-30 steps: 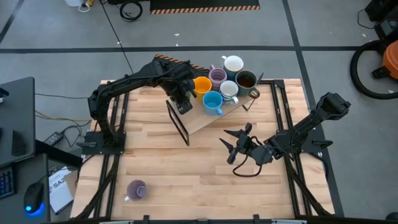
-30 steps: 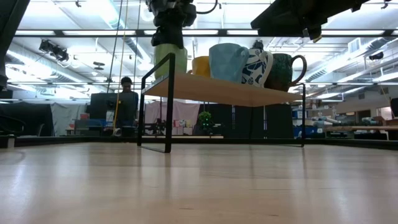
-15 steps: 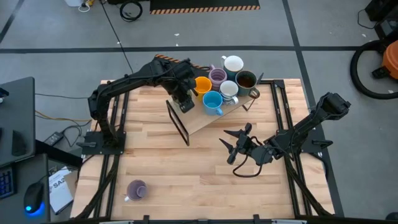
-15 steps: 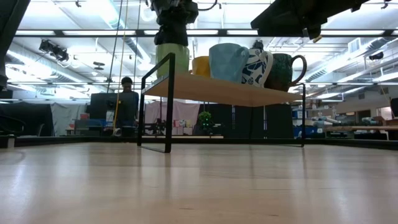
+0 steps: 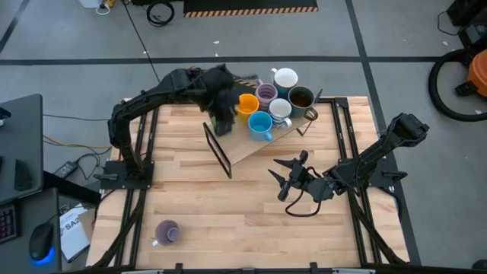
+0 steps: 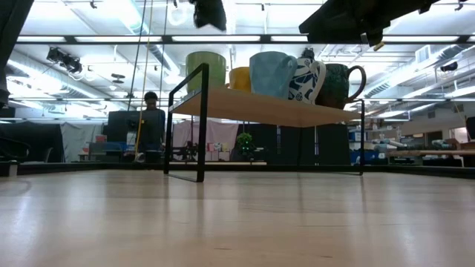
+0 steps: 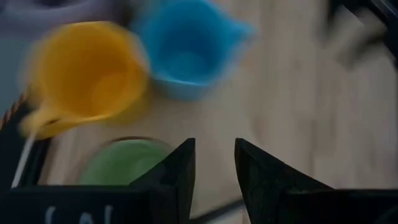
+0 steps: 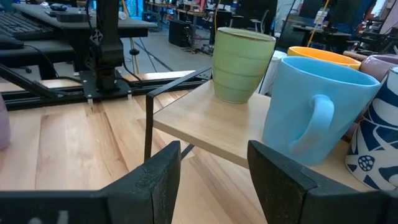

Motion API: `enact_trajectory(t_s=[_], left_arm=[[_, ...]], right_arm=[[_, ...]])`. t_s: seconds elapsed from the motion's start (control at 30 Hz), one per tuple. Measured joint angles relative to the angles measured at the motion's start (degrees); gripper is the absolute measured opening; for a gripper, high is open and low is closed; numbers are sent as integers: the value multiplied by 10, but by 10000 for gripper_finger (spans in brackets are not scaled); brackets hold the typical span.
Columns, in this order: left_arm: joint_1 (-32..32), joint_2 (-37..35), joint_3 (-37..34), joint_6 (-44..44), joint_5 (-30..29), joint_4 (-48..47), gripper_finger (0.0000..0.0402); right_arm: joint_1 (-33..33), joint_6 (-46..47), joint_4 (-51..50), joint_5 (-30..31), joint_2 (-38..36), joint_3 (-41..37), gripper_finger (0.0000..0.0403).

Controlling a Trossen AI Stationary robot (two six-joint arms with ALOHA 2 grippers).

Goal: Place coffee mugs
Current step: Put the purple mug on the shelf

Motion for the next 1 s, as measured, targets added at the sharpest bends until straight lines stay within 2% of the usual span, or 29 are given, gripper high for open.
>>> enact_trajectory(t_s=[0.13, 0.3, 0.43, 0.6, 1.0], left_arm=[[-70, -2, 1, 107, 23, -34, 118], [-171, -2, 1, 138, 14, -44, 118], [-235, -2, 1, 66, 11, -55, 118], [-314, -1, 1, -31, -1, -83, 118], [-488, 3, 1, -205, -207, -107, 118]], right_arm=[[2, 0, -3, -1, 0, 0, 192], [2, 0, -6, -1, 0, 0, 192], [2, 0, -9, -4, 0, 0, 192], [2, 7, -10, -38, 0, 0, 192], [-1, 0, -2, -119, 10, 0, 192]])
